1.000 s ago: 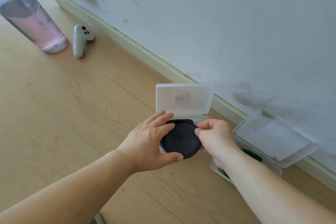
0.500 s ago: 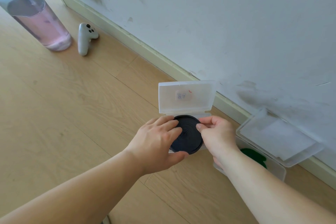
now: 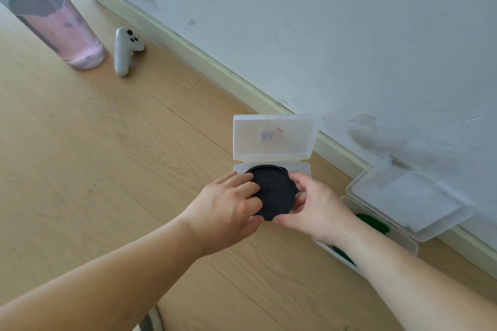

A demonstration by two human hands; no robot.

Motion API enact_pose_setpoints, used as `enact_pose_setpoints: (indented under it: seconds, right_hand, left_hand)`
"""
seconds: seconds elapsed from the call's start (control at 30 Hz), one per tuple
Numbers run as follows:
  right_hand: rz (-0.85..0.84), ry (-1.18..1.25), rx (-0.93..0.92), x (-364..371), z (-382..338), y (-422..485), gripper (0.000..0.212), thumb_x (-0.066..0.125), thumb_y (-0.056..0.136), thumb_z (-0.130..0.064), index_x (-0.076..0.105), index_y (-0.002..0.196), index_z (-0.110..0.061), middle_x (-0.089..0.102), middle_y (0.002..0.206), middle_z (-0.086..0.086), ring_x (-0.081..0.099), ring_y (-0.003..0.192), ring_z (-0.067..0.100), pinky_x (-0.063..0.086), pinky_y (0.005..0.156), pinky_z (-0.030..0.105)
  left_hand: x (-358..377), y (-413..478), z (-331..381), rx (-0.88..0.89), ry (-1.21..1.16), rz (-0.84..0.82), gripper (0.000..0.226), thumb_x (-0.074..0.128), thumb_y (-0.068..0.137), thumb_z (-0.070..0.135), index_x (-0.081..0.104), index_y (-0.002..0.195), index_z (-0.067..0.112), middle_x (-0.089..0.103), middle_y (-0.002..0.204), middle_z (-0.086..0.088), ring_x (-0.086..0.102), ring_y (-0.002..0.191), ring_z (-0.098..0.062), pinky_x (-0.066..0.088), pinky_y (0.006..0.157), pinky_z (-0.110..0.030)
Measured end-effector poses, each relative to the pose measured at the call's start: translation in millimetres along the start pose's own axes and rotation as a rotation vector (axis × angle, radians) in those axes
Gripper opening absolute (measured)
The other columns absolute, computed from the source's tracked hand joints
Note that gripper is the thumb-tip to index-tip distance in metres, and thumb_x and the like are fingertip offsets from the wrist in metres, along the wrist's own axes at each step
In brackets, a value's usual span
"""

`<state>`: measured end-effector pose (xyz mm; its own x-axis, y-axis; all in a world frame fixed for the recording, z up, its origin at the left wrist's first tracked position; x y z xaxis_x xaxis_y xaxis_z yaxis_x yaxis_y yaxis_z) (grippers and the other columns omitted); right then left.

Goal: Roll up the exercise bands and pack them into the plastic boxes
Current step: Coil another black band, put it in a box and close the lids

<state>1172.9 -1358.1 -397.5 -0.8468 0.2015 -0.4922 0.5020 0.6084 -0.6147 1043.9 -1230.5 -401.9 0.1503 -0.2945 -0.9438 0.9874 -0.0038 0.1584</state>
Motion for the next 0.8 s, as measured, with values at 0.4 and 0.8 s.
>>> enact_pose_setpoints:
  seconds: [0.4,0.8]
  right_hand:
    - [0.091,0.214,0.121,-4,-4,-3,0.053,0.087,0.077,-0.028,0.059,0.122,-0.031,0.071,0.106,-0.01,0.072,0.089,0.008,0.057,0.081,0.026]
    - [0.412,0.389,0.055,-17,-23,-10,0.038,0.063,0.092,0.005,0.074,0.098,-0.031,0.075,0.095,-0.011,0.071,0.089,0.004,0.053,0.076,0.014]
  left_hand:
    - [-1,-3,-8,-0.203,-0.087,-0.029,0.037,0.06,0.084,0.055,0.068,0.092,0.02,0.066,0.107,0.005,0.066,0.101,-0.018,0.06,0.063,-0.034]
    - [-9,-8,-21,-0.475,-0.399,-0.035,0.091,0.067,0.072,0.077,0.04,0.144,0.029,0.041,0.146,0.017,0.059,0.118,-0.007,0.056,0.092,-0.033]
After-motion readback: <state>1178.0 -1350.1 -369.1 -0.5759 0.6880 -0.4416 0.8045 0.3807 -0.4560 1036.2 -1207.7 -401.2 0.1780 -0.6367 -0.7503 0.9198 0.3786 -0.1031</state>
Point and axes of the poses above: each hand's wrist, its own y-axis towards the middle knuckle, its own x-axis out of the palm, z = x × y, the point moved 5 cm from there along y, towards the middle knuckle
